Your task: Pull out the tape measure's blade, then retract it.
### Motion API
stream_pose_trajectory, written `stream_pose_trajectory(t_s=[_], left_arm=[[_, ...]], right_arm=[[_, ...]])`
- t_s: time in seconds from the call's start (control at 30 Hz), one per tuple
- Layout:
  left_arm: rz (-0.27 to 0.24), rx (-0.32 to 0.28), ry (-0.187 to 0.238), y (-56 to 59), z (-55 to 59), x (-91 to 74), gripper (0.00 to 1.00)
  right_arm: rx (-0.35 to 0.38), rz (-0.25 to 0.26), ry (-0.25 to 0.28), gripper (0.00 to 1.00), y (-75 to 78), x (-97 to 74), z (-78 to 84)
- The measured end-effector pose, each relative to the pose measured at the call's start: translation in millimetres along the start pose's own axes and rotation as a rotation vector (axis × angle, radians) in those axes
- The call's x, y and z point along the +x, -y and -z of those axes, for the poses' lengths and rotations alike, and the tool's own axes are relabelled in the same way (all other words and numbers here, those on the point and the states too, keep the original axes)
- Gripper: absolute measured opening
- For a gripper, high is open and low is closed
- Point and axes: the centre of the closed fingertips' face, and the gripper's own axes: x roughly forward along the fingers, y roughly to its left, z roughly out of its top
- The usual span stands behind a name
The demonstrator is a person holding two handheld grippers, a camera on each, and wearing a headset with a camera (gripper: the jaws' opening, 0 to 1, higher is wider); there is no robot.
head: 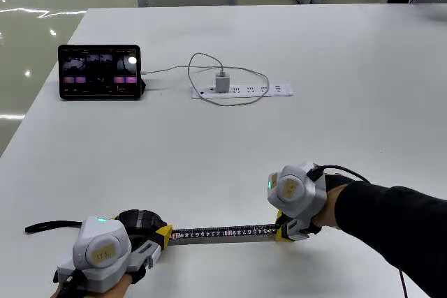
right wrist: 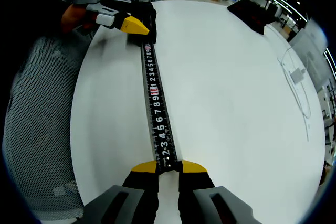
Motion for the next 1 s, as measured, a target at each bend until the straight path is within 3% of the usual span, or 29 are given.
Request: stream_pose_trajectory(t_s=[1.0], left_arm=[[0.018, -0.033, -0.003, -1.1, 0.3, -1.0, 0.6]], right_arm=[[0.03, -0.035, 0.015, 0.1, -1.1, 3.0, -10.4]])
